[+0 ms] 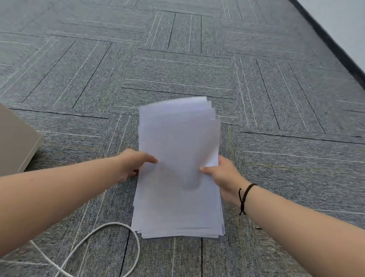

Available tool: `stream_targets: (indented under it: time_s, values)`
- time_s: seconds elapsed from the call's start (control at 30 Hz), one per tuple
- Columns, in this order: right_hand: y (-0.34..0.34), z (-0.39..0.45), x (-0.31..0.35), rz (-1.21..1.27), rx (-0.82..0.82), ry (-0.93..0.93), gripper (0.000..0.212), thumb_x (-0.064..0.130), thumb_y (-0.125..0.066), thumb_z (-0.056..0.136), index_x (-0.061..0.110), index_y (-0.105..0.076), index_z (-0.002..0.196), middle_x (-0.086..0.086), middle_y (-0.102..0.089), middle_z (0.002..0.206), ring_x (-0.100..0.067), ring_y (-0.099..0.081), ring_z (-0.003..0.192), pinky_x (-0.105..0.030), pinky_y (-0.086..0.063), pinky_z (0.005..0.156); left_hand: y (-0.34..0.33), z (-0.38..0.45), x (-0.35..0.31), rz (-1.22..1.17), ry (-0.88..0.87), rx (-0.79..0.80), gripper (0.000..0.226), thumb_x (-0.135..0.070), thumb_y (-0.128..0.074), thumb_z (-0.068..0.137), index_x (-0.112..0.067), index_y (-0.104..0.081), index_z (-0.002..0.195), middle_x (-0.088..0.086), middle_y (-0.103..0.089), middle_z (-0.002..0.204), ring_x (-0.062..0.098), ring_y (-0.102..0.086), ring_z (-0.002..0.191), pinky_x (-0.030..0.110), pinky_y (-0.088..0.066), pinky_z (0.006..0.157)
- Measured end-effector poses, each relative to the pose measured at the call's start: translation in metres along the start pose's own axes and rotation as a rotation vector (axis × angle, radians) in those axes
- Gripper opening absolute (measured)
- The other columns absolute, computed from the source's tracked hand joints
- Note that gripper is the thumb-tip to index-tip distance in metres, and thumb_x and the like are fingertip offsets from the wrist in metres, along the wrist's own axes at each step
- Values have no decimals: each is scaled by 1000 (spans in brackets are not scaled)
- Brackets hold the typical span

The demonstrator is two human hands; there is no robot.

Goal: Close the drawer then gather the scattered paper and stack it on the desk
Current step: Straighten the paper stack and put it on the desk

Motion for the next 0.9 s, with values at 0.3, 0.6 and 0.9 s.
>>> stream_targets:
  time_s: [0.3,0.6,0.9]
  values:
    - [48,-34,68,185,57,195,27,-6,-63,88,9,-66,110,-9,-78,100,-25,-74,90,-37,-62,77,-36,-56,-82,-385,-319,313,52,-16,-81,61,-2,-69,109,16,-74,113,24,-75,92,33,-62,73]
    - [56,-46,85,71,25,334,41,1,-79,74,11,-70,113,-7,-76,110,-30,-67,109,-52,-50,99,-29,-74,-103,-227,-516,164,60,-13,-90,53,-2,-71,109,7,-78,104,21,-74,98,22,-58,75]
    - [68,-54,78,115,-49,345,52,12,-87,64,16,-70,113,-2,-77,108,-25,-70,105,-45,-54,95,-60,-90,-110,-162,-557,167,36,-8,-87,66,-16,-74,99,6,-78,103,24,-73,98,44,-57,91]
Point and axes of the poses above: each hand's wrist, its own z-axis towards the middle knuckle, its own y-axis out of the back of the hand, x = y × z, the point moved 9 cm from there along z, towards the middle knuckle
